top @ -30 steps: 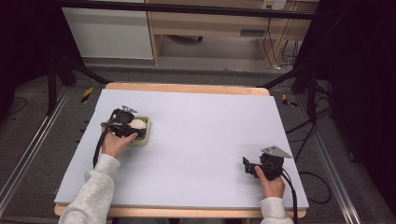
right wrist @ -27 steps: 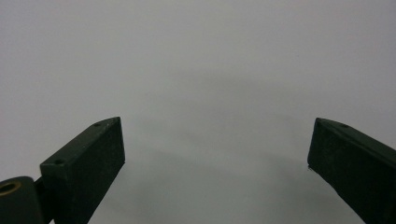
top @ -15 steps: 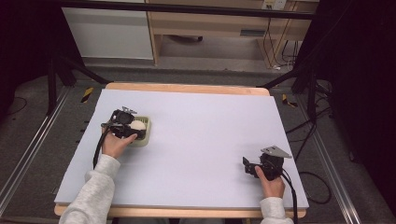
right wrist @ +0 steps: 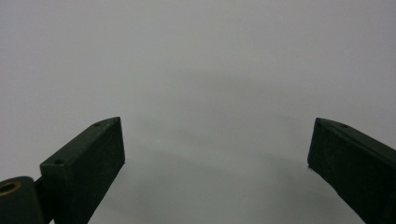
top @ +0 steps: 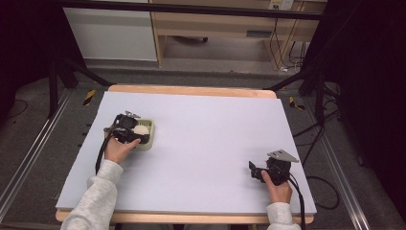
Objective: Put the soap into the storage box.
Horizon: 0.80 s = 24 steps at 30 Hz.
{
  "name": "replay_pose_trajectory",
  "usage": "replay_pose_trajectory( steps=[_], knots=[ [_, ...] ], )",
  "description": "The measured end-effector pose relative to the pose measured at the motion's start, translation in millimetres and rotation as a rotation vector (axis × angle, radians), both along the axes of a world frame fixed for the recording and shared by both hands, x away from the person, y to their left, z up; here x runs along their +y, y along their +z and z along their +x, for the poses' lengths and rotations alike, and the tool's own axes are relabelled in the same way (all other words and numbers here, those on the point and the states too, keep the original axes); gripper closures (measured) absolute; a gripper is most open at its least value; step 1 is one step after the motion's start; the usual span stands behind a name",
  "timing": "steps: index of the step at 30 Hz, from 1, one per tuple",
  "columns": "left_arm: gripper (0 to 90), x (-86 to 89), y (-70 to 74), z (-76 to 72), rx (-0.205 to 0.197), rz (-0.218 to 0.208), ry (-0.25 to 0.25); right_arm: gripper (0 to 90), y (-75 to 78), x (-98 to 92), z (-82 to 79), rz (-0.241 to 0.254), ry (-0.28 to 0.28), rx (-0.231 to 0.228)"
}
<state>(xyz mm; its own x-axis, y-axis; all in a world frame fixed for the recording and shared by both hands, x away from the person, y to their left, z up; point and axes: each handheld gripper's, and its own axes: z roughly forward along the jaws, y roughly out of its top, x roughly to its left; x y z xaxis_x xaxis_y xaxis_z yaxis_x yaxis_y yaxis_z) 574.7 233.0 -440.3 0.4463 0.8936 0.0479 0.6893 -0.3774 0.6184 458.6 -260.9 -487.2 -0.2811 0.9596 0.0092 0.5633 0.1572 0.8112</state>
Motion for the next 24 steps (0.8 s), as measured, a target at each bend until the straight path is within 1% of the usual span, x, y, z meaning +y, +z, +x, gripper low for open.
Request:
replay_pose_trajectory(
  steps=[1,3,6,11,12,14,15,17,18,20,21,24],
  knots=[
    [23.9,0.4,0.3,-0.4,-0.006,-0.003,0.0,4.3,0.0,0.0,0.0,0.0,0.0,0.0],
    [22.7,0.9,2.5,-1.8,-0.025,-0.022,0.002,4.3,-0.2,-0.1,0.2,-0.003,0.001,-0.002],
    [19.4,0.7,6.6,-4.5,-0.042,-0.029,-0.004,4.3,-0.2,-0.1,0.3,-0.004,0.002,-0.002],
    [14.6,0.8,12.0,-11.4,-0.06,-0.042,-0.021,4.2,-0.2,0.0,0.2,-0.004,-0.002,-0.003],
    [14.0,0.4,12.7,-13.6,-0.066,-0.051,-0.021,4.2,0.0,0.2,0.0,-0.002,-0.001,-0.002],
    [13.3,0.2,14.4,-18.8,-0.075,-0.05,-0.023,4.3,-0.2,0.1,0.1,-0.004,-0.001,-0.002],
    [13.3,0.2,14.4,-18.8,-0.075,-0.05,-0.023,4.3,-0.2,0.1,0.1,-0.004,-0.001,-0.002],
    [13.1,1.3,15.7,-28.0,-0.094,-0.07,-0.03,4.3,-0.2,0.1,0.2,-0.004,-0.002,-0.002],
    [12.9,2.3,16.0,-31.1,-0.099,-0.069,-0.037,4.2,-0.1,0.2,0.0,-0.002,-0.003,-0.002],
    [13.1,4.0,15.6,-37.6,-0.119,-0.093,-0.029,4.2,-0.1,0.3,0.0,-0.003,-0.003,-0.001],
    [13.2,5.6,15.5,-40.8,-0.128,-0.095,-0.03,4.3,-0.2,0.1,0.1,-0.004,-0.004,-0.002],
    [12.8,10.0,14.0,-49.1,-0.138,-0.108,-0.022,4.3,-0.1,0.0,0.1,-0.002,-0.004,0.0]
  ],
)
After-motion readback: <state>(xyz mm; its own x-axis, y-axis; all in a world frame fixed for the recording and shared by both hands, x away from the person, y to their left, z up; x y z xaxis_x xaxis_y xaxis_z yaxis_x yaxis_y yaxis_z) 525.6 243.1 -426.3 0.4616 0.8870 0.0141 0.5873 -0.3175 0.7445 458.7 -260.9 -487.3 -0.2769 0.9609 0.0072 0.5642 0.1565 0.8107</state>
